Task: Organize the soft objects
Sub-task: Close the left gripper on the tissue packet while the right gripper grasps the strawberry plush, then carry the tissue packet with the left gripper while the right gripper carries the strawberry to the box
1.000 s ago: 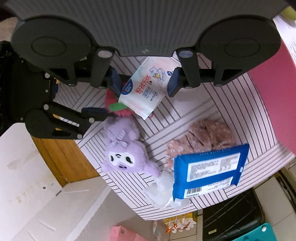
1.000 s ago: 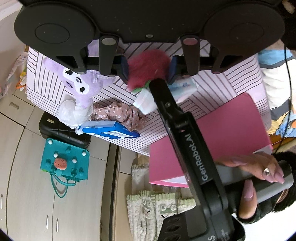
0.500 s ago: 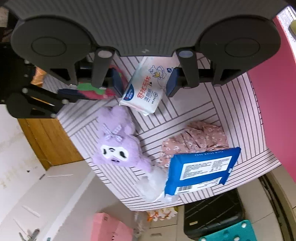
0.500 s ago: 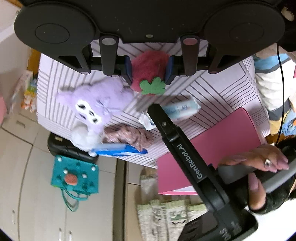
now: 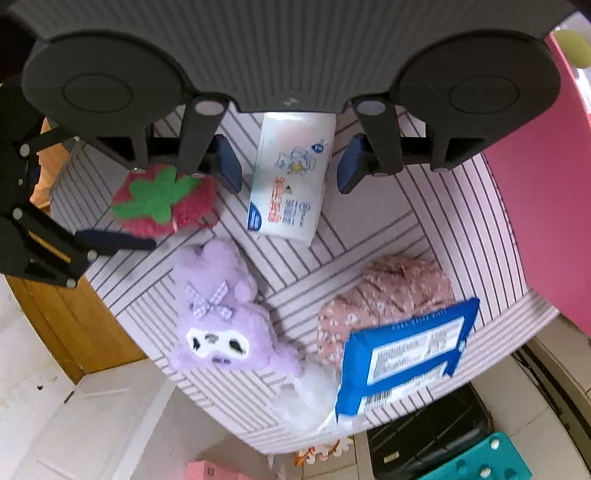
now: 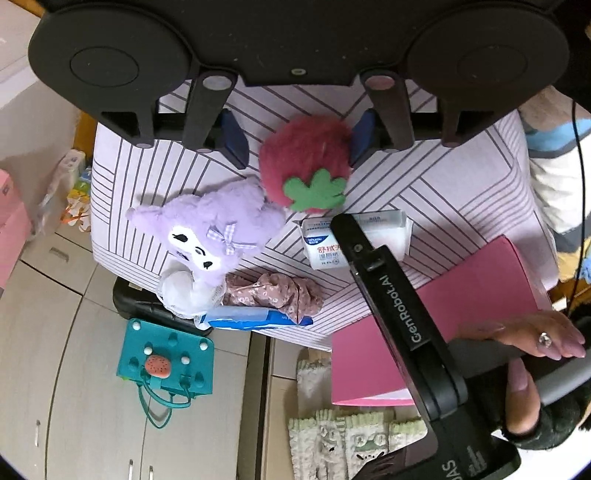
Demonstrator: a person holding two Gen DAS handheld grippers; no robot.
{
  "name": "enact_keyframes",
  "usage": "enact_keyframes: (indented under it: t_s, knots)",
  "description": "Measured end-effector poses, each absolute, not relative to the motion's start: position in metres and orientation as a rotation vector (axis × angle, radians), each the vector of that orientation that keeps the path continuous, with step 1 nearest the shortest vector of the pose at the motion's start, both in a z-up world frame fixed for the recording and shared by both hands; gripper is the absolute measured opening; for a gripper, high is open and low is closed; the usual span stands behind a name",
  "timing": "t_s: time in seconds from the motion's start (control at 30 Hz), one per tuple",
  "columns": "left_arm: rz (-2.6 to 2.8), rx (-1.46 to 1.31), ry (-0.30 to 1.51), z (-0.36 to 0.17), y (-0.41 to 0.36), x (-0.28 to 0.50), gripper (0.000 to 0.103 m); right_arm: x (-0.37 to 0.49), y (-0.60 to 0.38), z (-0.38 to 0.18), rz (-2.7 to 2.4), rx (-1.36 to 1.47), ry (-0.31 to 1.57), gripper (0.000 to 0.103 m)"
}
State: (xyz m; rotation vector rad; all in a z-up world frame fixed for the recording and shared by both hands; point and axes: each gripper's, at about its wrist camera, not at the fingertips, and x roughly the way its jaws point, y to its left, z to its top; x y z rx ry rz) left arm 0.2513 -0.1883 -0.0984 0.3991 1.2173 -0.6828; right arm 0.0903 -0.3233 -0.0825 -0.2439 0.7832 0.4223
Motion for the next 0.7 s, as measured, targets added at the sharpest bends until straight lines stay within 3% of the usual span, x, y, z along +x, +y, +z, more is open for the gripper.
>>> enact_keyframes:
  t_s: [0.2,0.23,0.3,0.37,0.7]
  knots:
    - [-0.661,0.398,1.203,-0.105,-0.188,0.249,0.057,0.092,-0.322,-0.086,0.409,-0.232,0.775,0.069]
    - [-0.66,0.397,1.195,-0.105,-0.188,0.249,0.057,0.093,-0.323,-0.086,0.409,-0.219,0.776,0.067]
    - [-0.648,0.41,1.175,-0.106,-0.189,0.246,0.05,0.093,-0.325,-0.086,0.398,-0.2,0.774,0.052]
    - [-0.667,0.476,1.133,-0.105,-0.193,0.239,0.039,0.093,-0.329,-0.085,0.396,-0.18,0.775,0.051]
    - [-0.711,0.428,1.11,-0.085,-0.185,0.222,0.038,0.09,-0.331,-0.08,0.415,-0.12,0.79,0.05]
